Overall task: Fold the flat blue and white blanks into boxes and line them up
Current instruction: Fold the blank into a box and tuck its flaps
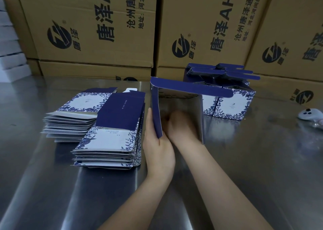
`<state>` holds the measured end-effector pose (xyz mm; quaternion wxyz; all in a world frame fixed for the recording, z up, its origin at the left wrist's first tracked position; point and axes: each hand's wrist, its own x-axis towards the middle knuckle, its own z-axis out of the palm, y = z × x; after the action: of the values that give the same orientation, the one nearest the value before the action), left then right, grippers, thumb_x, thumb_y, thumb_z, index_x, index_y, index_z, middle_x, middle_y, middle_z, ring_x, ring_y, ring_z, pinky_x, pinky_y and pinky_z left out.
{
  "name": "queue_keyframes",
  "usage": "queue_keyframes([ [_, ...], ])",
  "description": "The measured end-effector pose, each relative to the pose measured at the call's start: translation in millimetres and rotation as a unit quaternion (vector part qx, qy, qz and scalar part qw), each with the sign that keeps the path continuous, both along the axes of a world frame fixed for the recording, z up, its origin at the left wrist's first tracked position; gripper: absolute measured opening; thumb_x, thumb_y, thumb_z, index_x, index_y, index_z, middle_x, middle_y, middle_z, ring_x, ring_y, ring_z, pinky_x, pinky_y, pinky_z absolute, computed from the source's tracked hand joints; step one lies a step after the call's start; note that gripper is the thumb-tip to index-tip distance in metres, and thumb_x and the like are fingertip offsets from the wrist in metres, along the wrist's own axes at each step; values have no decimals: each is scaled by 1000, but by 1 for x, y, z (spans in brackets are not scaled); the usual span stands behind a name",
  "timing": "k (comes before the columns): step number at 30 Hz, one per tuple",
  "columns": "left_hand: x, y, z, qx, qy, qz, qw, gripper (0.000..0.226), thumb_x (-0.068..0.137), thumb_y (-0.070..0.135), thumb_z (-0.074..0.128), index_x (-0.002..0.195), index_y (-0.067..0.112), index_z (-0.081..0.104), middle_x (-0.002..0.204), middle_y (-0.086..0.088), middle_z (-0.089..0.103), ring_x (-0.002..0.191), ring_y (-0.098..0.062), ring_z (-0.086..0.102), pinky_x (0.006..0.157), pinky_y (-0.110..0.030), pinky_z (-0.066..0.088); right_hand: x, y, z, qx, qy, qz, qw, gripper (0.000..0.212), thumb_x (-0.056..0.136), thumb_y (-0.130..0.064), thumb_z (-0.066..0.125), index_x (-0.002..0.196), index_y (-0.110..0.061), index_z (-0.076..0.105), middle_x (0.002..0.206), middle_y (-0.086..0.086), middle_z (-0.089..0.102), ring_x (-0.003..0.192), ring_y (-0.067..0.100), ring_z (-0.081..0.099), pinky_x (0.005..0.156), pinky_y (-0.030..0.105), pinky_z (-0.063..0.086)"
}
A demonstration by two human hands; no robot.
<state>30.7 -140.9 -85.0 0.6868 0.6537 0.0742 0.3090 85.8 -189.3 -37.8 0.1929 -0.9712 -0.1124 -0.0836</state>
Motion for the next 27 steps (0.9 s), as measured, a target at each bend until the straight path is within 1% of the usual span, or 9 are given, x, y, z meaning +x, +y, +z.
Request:
queue_keyframes([
  [3,0,0,-1,9,11,7,1000,54,103,9,39,151,34,37,150,16,46,139,-3,39,116,-26,31,3,-4,-1,48,-8,-70,996,25,92,-22,48,75,-8,58,84,16,64,85,33,62,64,26,36],
  [7,0,-2,-2,19,23,-5,1000,58,102,4,39,150,36,36,149,15,46,132,1,41,95,4,27,2,-6,1,-28,46,-26,998,29,99,-24,41,99,-6,63,112,18,65,108,33,58,93,32,41],
  [10,1,-2,-3,27,21,-8,999,60,101,1,40,151,33,35,151,15,43,129,7,37,92,9,23,7,-7,2,-17,64,-25,998,31,99,-27,43,104,-4,64,113,19,65,111,33,57,92,32,43],
  [12,1,-1,-4,32,18,-8,999,62,100,-2,42,152,31,33,151,15,42,129,8,37,92,7,24,10,-6,1,12,58,-47,997,30,96,-29,47,105,-6,65,108,16,68,104,31,62,78,28,45],
  [14,2,0,-4,34,16,-4,999,64,100,-2,43,153,31,32,152,16,42,132,6,37,97,4,26,8,-6,0,51,36,-63,996,25,93,-26,50,90,-8,66,97,14,70,92,31,65,67,26,41],
  [17,2,0,-3,33,12,11,999,65,98,-3,42,153,30,31,154,13,40,141,-2,34,117,-20,26,0,-4,5,68,-17,-66,995,30,92,-20,49,63,-13,49,81,11,64,74,29,57,63,27,37],
  [22,4,5,3,17,13,15,1000,62,100,2,44,153,32,31,152,11,43,141,-8,38,119,-37,29,-20,-1,17,147,-93,1,985,22,89,-12,46,79,-12,65,76,5,65,74,26,59,57,27,35],
  [25,7,12,7,20,20,15,999,59,101,11,46,153,35,30,151,10,46,139,-11,42,116,-40,34,-42,-4,27,221,-239,69,943,32,83,-4,45,92,-12,75,90,4,73,79,14,61,67,7,43],
  [27,7,14,9,24,22,19,999,58,101,13,44,153,36,31,151,12,45,138,-11,42,115,-40,35,-54,-9,37,265,-355,142,885,33,77,1,44,84,-5,75,81,6,72,75,17,66,69,25,53],
])
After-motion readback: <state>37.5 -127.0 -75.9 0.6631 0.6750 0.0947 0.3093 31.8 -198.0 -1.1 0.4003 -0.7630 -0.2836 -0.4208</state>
